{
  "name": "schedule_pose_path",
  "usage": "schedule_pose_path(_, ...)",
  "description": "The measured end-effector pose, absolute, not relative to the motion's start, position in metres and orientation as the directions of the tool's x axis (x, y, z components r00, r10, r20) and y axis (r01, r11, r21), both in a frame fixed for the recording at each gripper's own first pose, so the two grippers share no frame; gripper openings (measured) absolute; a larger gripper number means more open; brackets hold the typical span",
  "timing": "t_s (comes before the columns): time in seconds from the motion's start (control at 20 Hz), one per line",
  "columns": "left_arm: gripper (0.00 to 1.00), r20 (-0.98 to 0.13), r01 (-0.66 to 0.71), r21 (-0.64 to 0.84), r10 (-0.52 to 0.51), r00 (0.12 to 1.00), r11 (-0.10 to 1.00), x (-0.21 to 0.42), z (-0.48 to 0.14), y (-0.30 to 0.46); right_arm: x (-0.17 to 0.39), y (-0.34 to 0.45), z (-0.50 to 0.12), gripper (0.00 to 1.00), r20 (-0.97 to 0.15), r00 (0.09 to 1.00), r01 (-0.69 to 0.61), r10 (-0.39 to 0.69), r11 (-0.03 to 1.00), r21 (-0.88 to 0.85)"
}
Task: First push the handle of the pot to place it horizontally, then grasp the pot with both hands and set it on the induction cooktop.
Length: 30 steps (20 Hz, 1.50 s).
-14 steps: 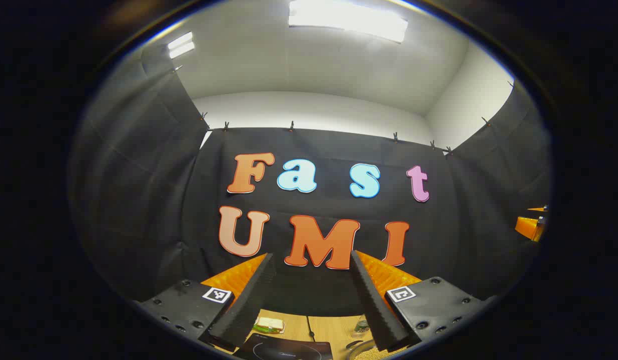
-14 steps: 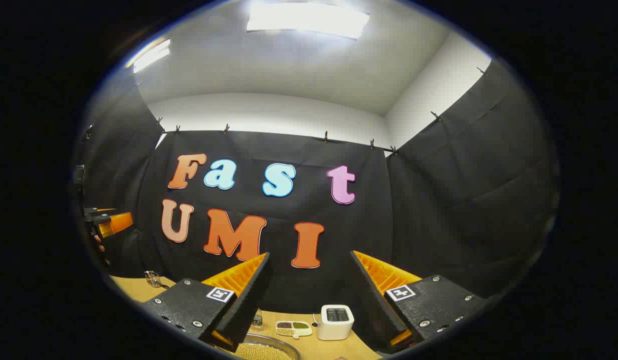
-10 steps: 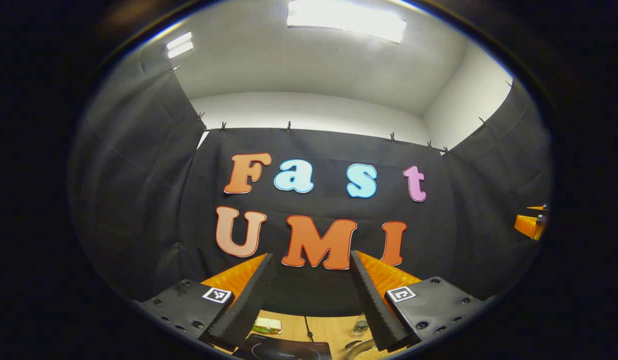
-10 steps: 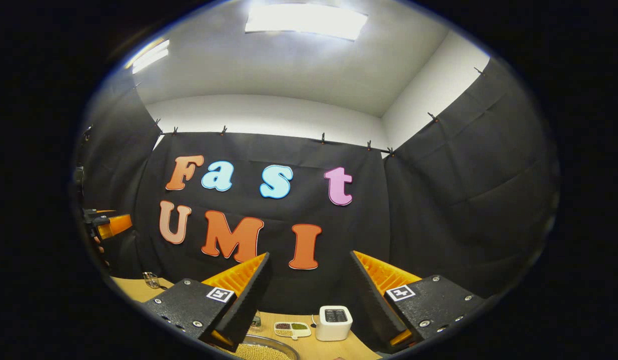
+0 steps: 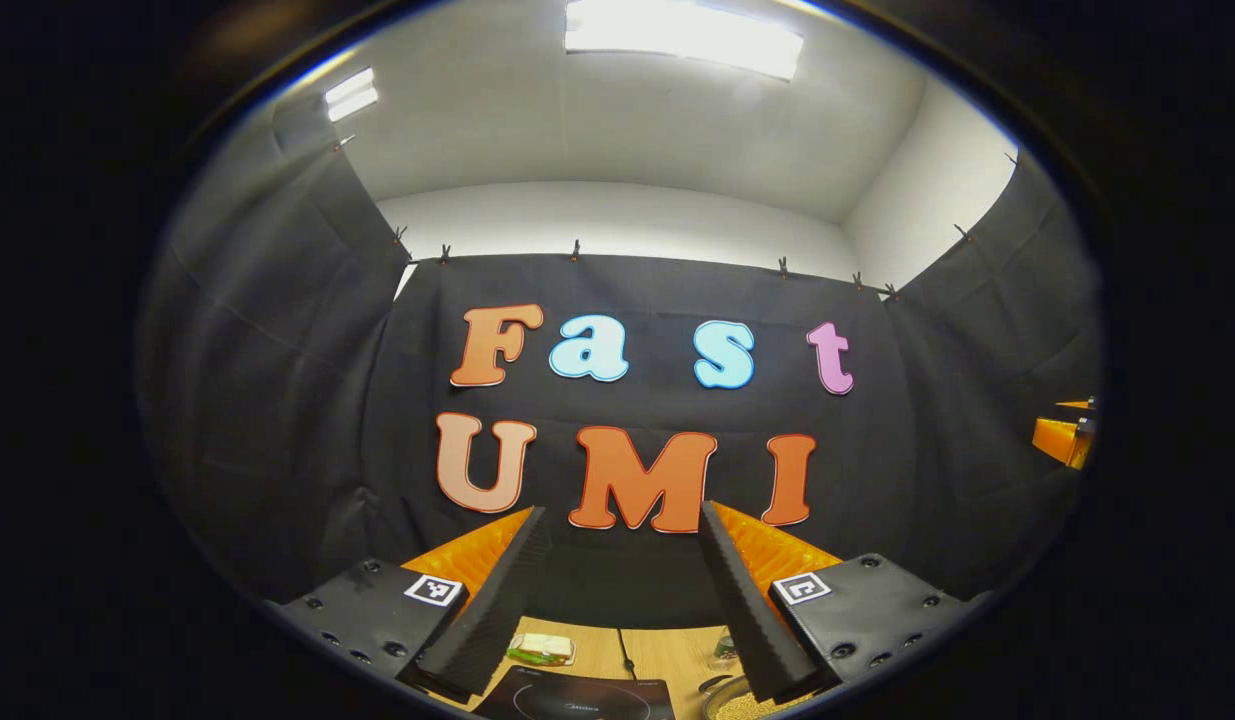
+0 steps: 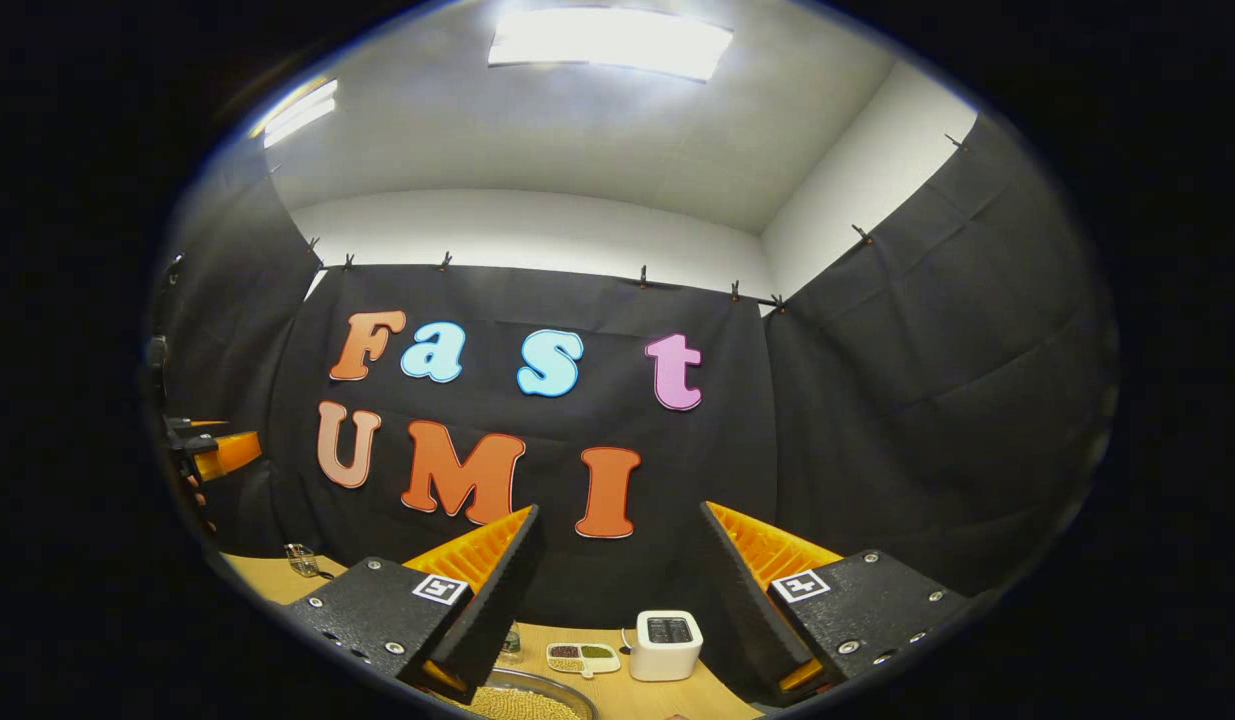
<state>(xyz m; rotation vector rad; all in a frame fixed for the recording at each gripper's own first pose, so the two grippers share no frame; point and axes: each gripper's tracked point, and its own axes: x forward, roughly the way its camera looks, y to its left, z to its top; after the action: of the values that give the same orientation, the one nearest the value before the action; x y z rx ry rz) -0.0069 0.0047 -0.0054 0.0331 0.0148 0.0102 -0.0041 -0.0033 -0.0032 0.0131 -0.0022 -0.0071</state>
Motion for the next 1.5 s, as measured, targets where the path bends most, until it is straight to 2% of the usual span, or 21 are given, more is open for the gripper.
schedule_pose_path(0.15, 0.97, -0.002, -0.025, 0.051, 0.025, 1.000, 0.998, -0.010, -0.004, 0.014, -0.004, -0.001, -0.004, 0.97, 0.006, 1.000, -0.003, 0.003, 1.000, 0.024)
schedule_pose_path(0.7, 0.97, 0.007, -0.040, 0.071, 0.040, 0.999, 0.997, -0.013, -0.007, 0.018, -0.004, 0.007, -0.005, 0.95, 0.020, 1.000, -0.020, 0.019, 0.999, 0.029)
schedule_pose_path(1.5, 0.97, -0.016, -0.049, 0.087, 0.051, 0.999, 0.995, -0.012, -0.023, 0.019, -0.001, 0.001, -0.033, 0.95, -0.051, 0.999, -0.004, 0.006, 0.999, 0.043)
